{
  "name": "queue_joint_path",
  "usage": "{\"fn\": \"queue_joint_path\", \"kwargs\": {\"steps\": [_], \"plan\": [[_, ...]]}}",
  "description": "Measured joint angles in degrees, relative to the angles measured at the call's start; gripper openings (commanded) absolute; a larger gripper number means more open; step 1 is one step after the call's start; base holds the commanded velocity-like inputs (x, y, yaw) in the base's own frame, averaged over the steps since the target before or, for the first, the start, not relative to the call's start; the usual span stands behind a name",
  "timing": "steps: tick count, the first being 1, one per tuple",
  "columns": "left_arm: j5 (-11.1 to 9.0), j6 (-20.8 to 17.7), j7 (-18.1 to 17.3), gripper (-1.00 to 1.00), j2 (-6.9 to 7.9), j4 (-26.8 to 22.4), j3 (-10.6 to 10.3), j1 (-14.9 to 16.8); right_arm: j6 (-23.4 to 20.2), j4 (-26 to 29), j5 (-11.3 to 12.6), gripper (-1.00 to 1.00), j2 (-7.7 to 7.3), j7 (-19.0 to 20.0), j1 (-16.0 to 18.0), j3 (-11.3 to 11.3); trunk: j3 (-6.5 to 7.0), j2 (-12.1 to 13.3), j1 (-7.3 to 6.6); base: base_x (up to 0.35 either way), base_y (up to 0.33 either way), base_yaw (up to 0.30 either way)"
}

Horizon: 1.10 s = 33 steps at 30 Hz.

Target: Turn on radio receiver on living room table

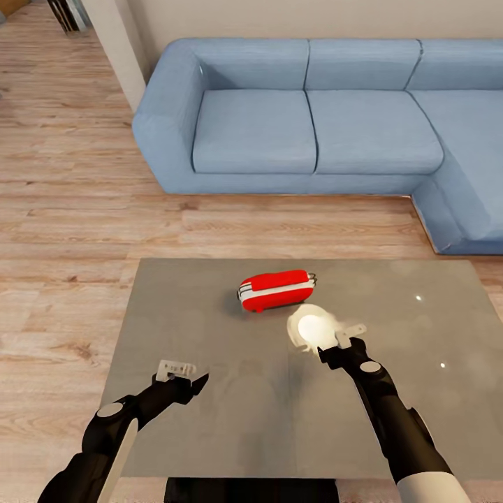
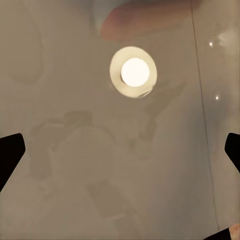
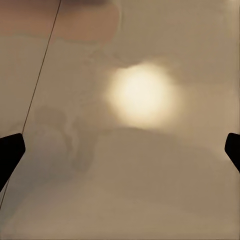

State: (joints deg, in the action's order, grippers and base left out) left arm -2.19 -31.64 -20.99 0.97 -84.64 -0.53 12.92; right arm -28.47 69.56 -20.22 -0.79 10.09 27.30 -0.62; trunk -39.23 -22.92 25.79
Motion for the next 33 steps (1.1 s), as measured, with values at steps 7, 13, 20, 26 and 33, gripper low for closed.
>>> {"fn": "queue_joint_path", "kwargs": {"steps": [7, 13, 20, 26, 33], "plan": [[0.00, 0.00, 0.04, 1.00, 0.00, 0.00, 0.00, 0.00, 0.00, 0.03, 0.00, 1.00, 0.00, 0.00, 0.01, 0.00, -0.65, 0.00, 0.00, 0.000, 0.000, 0.000], [0.00, 0.00, -0.01, 1.00, 0.00, 0.01, 0.00, 0.00, -0.01, 0.05, 0.00, 1.00, 0.00, 0.01, 0.02, 0.00, -1.21, 0.00, 0.00, 0.000, 0.000, 0.000], [0.00, 0.00, -0.02, 1.00, 0.00, 0.03, 0.00, 0.00, -0.09, 0.05, -0.07, 1.00, -0.06, -0.04, 0.02, 0.00, -1.43, 0.00, 0.00, 0.000, 0.000, 0.000], [0.00, 0.00, -0.02, 1.00, 0.00, 0.05, 0.00, 0.00, -0.17, 0.03, -0.08, 1.00, -0.03, -0.06, 0.02, -0.05, -1.45, 0.00, 0.00, 0.000, 0.000, 0.001], [-0.01, 0.00, -0.04, 1.00, 0.00, 0.05, 0.00, 0.00, -0.11, 0.05, -0.02, 1.00, -0.07, -0.07, 0.03, -0.09, -1.90, 0.00, 0.00, 0.000, 0.000, 0.053]]}}
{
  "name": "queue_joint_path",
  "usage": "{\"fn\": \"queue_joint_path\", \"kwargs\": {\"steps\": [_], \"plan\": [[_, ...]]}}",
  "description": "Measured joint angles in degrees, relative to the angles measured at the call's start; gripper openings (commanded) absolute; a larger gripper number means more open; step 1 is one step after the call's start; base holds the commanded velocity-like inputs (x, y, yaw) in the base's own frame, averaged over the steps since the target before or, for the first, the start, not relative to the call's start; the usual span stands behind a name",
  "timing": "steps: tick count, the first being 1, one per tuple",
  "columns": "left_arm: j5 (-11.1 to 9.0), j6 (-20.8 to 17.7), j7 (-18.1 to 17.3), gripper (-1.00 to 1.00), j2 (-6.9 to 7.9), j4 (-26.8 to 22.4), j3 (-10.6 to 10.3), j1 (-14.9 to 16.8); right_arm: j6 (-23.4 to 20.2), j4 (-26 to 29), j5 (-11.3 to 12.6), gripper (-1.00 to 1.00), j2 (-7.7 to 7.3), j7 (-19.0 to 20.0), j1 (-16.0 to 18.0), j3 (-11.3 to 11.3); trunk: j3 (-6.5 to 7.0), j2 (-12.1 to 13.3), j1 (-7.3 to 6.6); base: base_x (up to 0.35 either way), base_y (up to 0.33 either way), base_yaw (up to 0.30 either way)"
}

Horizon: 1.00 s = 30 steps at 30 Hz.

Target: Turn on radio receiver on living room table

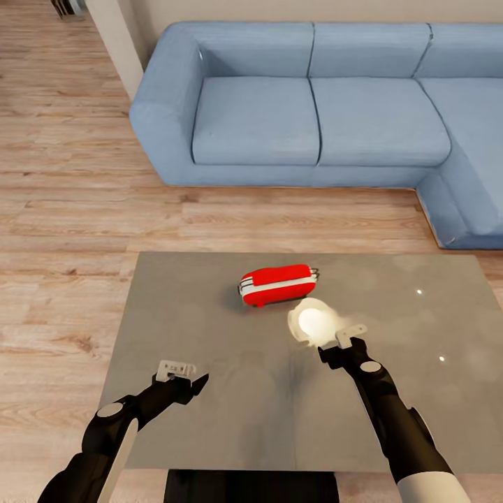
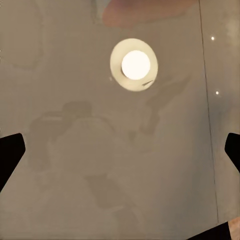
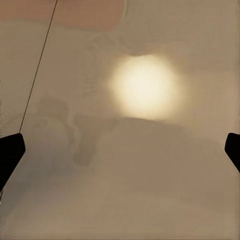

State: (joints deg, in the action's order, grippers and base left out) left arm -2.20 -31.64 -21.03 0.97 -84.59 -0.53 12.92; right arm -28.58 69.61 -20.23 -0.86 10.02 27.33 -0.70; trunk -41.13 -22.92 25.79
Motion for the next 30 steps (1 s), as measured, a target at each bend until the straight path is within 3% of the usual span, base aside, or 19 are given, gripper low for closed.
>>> {"fn": "queue_joint_path", "kwargs": {"steps": [30], "plan": [[0.00, 0.00, 0.02, 1.00, 0.00, -0.01, 0.00, 0.00, -0.17, 0.00, -0.07, 1.00, 0.02, -0.08, -0.04, 0.00, -2.39, 0.00, 0.00, 0.000, 0.000, 0.046]]}}
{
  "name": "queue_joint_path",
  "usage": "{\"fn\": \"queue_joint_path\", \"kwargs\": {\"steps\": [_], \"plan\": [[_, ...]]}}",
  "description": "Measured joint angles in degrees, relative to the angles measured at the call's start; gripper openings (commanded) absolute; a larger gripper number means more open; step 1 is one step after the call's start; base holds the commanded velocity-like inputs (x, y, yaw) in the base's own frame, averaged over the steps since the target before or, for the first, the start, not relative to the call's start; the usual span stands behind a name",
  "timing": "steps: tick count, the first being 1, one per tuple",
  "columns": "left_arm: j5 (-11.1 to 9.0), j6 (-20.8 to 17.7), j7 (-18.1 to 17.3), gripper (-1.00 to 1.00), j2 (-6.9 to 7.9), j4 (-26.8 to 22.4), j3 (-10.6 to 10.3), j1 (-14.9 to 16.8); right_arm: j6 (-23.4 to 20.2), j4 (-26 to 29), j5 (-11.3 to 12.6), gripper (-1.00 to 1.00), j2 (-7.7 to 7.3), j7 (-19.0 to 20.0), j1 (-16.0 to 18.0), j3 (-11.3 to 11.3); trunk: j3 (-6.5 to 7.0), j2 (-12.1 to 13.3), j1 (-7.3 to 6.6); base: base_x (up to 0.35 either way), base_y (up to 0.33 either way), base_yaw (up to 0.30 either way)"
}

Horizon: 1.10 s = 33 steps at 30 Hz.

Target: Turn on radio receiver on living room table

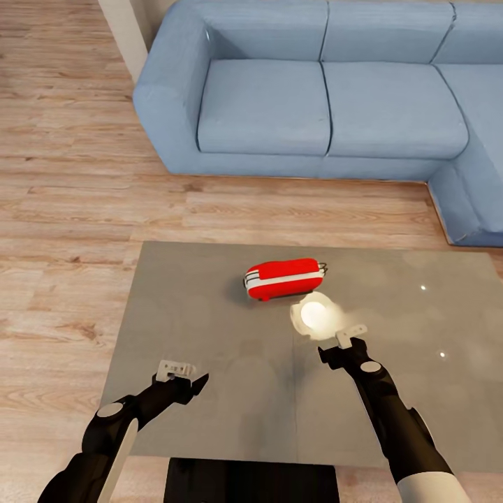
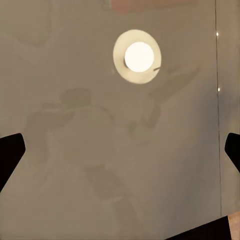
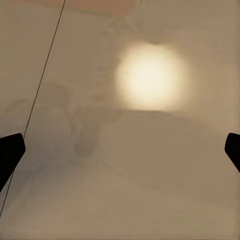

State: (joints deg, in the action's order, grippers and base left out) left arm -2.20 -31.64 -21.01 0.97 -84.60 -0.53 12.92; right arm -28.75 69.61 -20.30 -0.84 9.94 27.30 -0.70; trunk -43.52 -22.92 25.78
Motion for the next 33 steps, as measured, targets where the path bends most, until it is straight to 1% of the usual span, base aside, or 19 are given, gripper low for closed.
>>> {"fn": "queue_joint_path", "kwargs": {"steps": [7, 14, 26, 28, 31, 33], "plan": [[0.00, 0.00, -0.03, 1.00, 0.00, 0.03, 0.00, 0.00, 0.01, 0.00, 0.00, 1.00, -0.02, -0.17, 0.02, -0.11, -0.04, 0.00, 0.00, 0.000, 0.000, 0.000], [0.00, 0.00, -0.01, 1.00, 0.06, 0.12, 0.00, 0.00, 0.09, 0.00, 0.00, 1.00, -0.04, -0.04, -0.01, -1.13, -0.05, 0.00, 0.00, 0.000, 0.000, 0.000], [-0.02, 0.00, 0.06, 1.00, 0.00, 0.14, 0.00, 0.00, 0.10, -0.05, -0.42, 1.00, -0.05, -0.29, 0.01, -1.21, -0.05, 0.00, 0.00, 0.000, 0.000, 0.000], [-0.06, 0.00, -0.03, 1.00, 0.00, 0.14, 0.00, 0.00, -0.32, 0.03, -0.50, 1.00, -0.08, -0.20, 0.03, -1.28, -0.05, 0.00, 0.00, 0.000, 0.000, 0.000], [-0.08, 0.00, -0.06, 1.00, -0.02, 0.14, 0.00, 0.00, -2.19, 0.51, -0.52, 1.00, -0.11, -0.16, 0.04, -1.41, -0.05, 0.00, 0.00, 0.000, 0.000, 0.000], [-0.08, 0.00, -0.12, 1.00, -0.05, 0.12, 0.00, 0.00, -4.43, 2.01, -0.53, 1.00, -0.16, -0.20, 0.04, -1.45, -0.05, 0.00, 0.00, 0.000, 0.000, 0.000]]}}
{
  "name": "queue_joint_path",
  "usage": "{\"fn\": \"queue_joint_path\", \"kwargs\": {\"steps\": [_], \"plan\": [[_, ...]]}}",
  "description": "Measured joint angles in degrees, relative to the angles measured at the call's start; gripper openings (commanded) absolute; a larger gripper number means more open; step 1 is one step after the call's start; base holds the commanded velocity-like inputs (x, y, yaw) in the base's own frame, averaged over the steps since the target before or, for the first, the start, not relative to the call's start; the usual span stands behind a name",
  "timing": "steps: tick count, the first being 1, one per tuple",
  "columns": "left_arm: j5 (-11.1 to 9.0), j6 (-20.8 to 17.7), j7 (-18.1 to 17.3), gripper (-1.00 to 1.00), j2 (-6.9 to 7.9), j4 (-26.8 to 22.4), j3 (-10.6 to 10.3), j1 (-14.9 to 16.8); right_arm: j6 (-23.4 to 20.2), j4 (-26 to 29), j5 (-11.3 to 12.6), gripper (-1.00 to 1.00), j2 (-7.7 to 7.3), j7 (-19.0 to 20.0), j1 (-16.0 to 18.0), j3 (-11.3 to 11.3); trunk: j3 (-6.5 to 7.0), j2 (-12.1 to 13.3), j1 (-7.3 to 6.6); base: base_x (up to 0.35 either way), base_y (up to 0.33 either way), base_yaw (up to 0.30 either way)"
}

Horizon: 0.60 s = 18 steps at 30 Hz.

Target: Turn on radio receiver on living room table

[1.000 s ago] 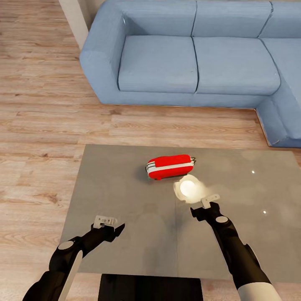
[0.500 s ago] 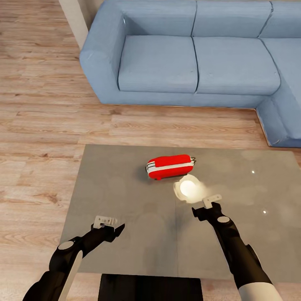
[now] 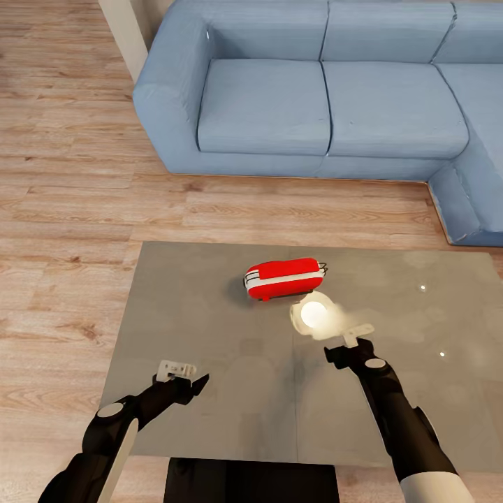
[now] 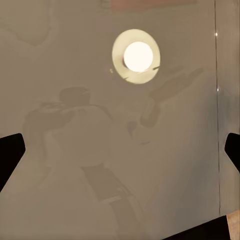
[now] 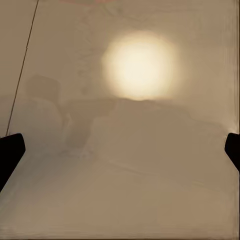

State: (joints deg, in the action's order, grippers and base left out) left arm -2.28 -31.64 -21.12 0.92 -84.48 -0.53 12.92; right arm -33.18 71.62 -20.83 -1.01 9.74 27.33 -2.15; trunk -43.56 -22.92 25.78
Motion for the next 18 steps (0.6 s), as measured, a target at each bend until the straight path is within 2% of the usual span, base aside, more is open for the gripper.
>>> {"fn": "queue_joint_path", "kwargs": {"steps": [2, 4, 6, 10, 18], "plan": [[-0.01, 0.00, -0.08, 1.00, -0.18, -0.02, 0.00, 0.00, -3.74, 4.72, -0.01, 1.00, -0.29, 0.08, 0.06, -0.04, 0.00, 0.00, 0.00, 0.000, 0.000, 0.000], [0.01, 0.00, -0.10, 1.00, -0.25, -0.02, 0.00, 0.00, -5.42, 6.76, -0.06, 1.00, -0.36, 0.11, 0.24, -0.04, 0.00, 0.00, 0.00, 0.000, 0.000, 0.000], [0.00, 0.00, -0.13, 1.00, -0.42, -0.05, 0.00, 0.00, -9.05, 9.14, -0.15, 1.00, -0.38, 0.21, 2.10, -0.03, 0.00, 0.00, 0.00, 0.000, 0.000, 0.000], [0.06, 0.00, -0.21, 1.00, -0.68, -0.04, 0.00, 0.00, -14.43, 10.46, -0.02, 1.00, -0.47, 0.41, 6.59, 0.03, 0.00, 0.00, 0.00, 0.000, 0.000, 0.000], [0.08, 0.00, -0.23, 1.00, -0.74, -0.07, 0.00, 0.00, -15.95, 9.60, 0.31, 1.00, -0.49, 0.47, 12.12, 0.18, 0.00, 0.00, 0.00, 0.000, 0.000, 0.000]]}}
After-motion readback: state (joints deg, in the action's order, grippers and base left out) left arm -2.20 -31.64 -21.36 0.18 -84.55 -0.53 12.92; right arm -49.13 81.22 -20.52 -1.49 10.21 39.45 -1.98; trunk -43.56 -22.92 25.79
